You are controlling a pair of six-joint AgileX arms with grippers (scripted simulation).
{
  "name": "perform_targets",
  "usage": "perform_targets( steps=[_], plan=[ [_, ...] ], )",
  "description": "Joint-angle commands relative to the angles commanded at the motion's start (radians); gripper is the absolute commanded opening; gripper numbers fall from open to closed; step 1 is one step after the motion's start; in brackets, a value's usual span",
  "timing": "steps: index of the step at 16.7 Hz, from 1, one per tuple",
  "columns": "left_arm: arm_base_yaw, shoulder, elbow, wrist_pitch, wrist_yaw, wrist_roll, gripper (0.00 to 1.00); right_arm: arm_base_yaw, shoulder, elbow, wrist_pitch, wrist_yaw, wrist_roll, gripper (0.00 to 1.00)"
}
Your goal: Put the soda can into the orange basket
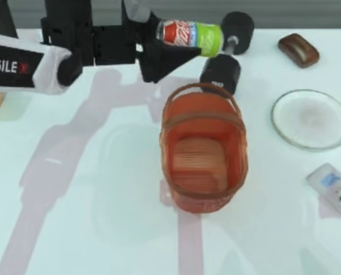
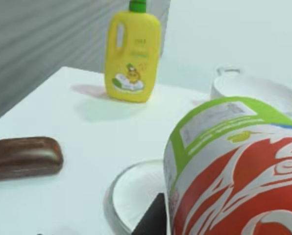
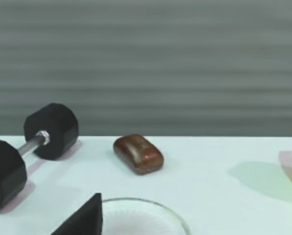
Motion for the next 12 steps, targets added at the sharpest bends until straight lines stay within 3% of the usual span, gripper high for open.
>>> perform_targets(
  steps=[3,5,12],
  plan=[
    [-0.007,-0.039,-0.039,0.147,0.115,-0.046,0.0,0.0,0.0,0.0,0.0,0.0,0.0,1.0],
    [-0.01,-0.054,-0.05,0.191,0.153,-0.059,0.0,0.0,0.0,0.0,0.0,0.0,0.0,1.0],
    [-0.004,-0.036,-0.051,0.213,0.159,-0.059,0.0,0.0,0.0,0.0,0.0,0.0,0.0,1.0]
  ],
)
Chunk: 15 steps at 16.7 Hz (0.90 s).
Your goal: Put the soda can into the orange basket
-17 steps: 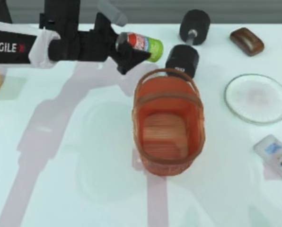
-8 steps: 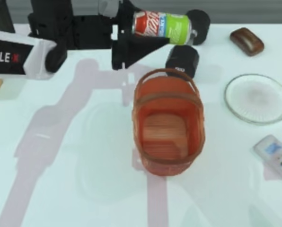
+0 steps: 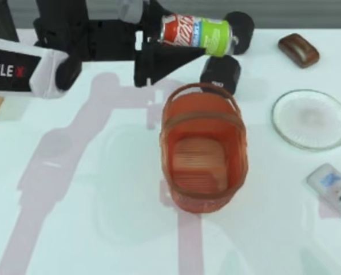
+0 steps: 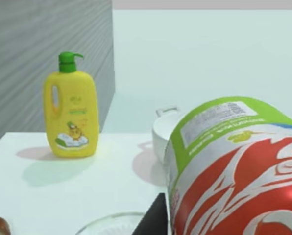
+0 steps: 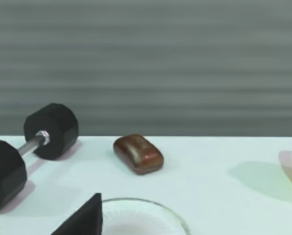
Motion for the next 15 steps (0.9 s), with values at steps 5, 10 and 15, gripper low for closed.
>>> perform_targets(
  steps=[5,10,15],
  plan=[
    [0.013,0.148,-0.04,0.203,0.002,-0.005,0.0,0.0,0.0,0.0,0.0,0.0,0.0,1.0],
    [0.02,0.233,-0.069,0.312,0.001,-0.006,0.0,0.0,0.0,0.0,0.0,0.0,0.0,1.0],
    [0.02,0.233,-0.069,0.312,0.001,-0.006,0.15,0.0,0.0,0.0,0.0,0.0,0.0,1.0]
  ],
)
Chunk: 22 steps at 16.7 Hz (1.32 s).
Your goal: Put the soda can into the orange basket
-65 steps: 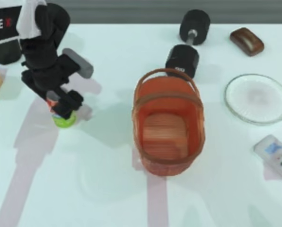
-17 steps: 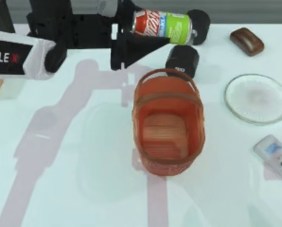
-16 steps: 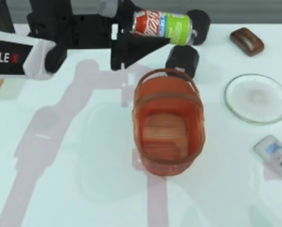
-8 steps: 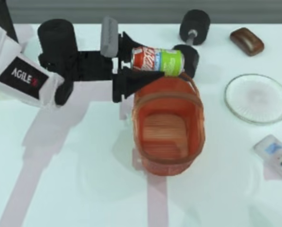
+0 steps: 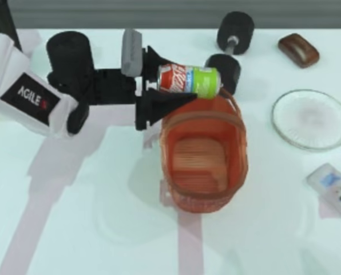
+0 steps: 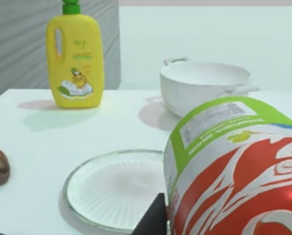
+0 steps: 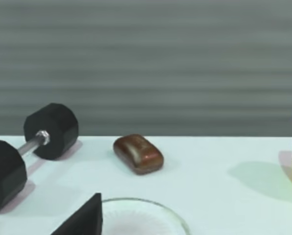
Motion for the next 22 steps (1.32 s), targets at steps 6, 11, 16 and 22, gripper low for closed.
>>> perform_targets(
  steps=[6,11,16,22],
  plan=[
    [0.0,0.0,0.0,0.0,0.0,0.0,0.6,0.0,0.0,0.0,0.0,0.0,0.0,1.0],
    [0.0,0.0,0.0,0.0,0.0,0.0,0.98,0.0,0.0,0.0,0.0,0.0,0.0,1.0],
    [0.0,0.0,0.0,0.0,0.0,0.0,1.0,0.0,0.0,0.0,0.0,0.0,0.0,1.0],
    [-0.003,-0.01,-0.004,-0.005,-0.006,-0.002,1.0,0.005,0.01,0.01,-0.009,-0.001,-0.006,1.0]
  ],
)
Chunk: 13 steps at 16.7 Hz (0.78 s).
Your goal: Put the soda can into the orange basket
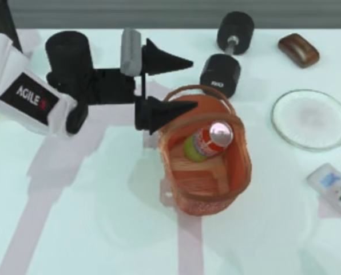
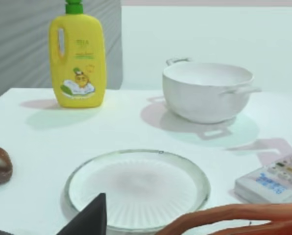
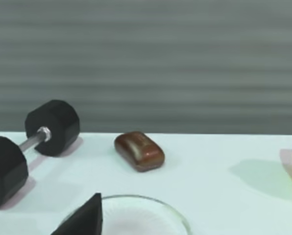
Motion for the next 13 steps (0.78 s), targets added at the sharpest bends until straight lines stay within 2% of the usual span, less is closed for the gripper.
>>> perform_targets(
  steps=[2,5,8,13],
  plan=[
    [0.008,-0.049,-0.021,-0.025,-0.031,-0.012,1.0,0.022,0.051,0.051,-0.044,-0.003,-0.029,1.0],
    [0.037,-0.194,-0.086,-0.098,-0.123,-0.042,1.0,0.078,0.207,0.205,-0.166,-0.007,-0.109,1.0],
    [0.081,-0.415,-0.189,-0.207,-0.257,-0.077,1.0,0.151,0.452,0.448,-0.338,-0.006,-0.22,1.0],
    [0.163,-0.917,-0.431,-0.443,-0.529,-0.121,1.0,0.296,0.987,0.974,-0.692,-0.001,-0.451,1.0]
  ],
)
